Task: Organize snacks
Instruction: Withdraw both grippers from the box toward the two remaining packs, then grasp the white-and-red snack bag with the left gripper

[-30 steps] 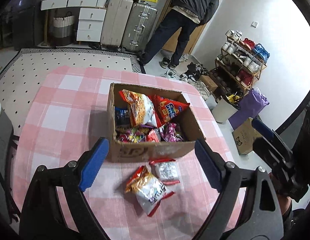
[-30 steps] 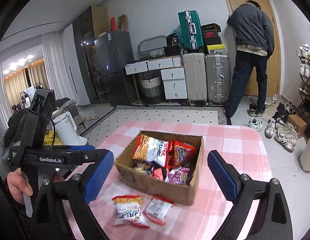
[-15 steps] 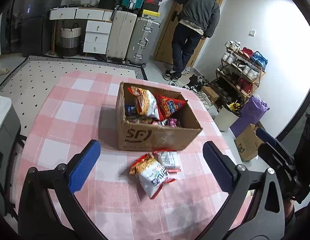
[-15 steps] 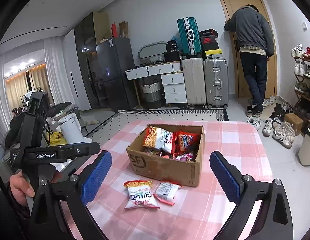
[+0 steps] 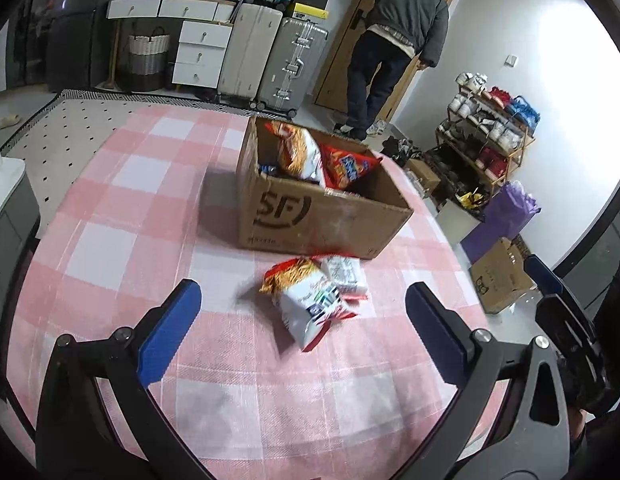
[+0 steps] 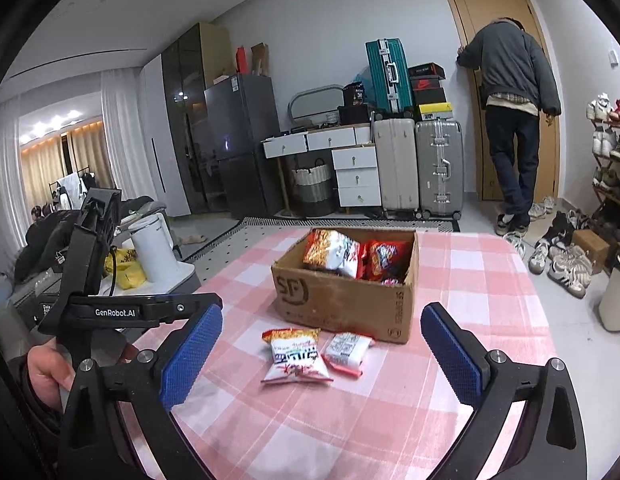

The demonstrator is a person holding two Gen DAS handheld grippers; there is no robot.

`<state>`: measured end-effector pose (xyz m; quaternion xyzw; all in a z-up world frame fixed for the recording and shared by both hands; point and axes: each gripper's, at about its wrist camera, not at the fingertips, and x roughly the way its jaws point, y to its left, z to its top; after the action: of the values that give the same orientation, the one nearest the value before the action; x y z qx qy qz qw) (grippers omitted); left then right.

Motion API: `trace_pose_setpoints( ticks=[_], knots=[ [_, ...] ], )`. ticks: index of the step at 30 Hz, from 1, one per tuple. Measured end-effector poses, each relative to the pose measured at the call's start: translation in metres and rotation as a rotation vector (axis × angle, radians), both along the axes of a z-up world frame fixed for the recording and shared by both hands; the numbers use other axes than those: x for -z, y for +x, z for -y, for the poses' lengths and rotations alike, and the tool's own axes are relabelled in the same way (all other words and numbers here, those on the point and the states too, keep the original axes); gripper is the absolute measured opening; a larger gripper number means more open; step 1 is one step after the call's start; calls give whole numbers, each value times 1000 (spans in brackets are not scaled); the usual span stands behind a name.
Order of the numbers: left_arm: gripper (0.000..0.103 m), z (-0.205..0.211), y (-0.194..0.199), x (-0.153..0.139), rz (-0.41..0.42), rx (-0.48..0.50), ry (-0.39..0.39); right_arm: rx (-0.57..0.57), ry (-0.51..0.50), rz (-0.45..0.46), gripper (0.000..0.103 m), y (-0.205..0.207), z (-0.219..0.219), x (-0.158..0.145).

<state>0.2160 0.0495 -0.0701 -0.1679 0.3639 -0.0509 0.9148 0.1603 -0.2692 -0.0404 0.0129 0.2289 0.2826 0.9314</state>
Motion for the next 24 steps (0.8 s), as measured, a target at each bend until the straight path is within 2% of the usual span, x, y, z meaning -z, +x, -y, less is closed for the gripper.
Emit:
trace_pose_setpoints(
  ticks=[5,11,24],
  knots=[
    [102,4,1,13,-30,-30,60,16,32,-44,101,2,2,19],
    [102,8,7,33,-66,-18,58,30,62,-102,101,4,8,44],
    [102,14,43,81,-170,23,2,21,133,-164,101,17,21,68]
  ],
)
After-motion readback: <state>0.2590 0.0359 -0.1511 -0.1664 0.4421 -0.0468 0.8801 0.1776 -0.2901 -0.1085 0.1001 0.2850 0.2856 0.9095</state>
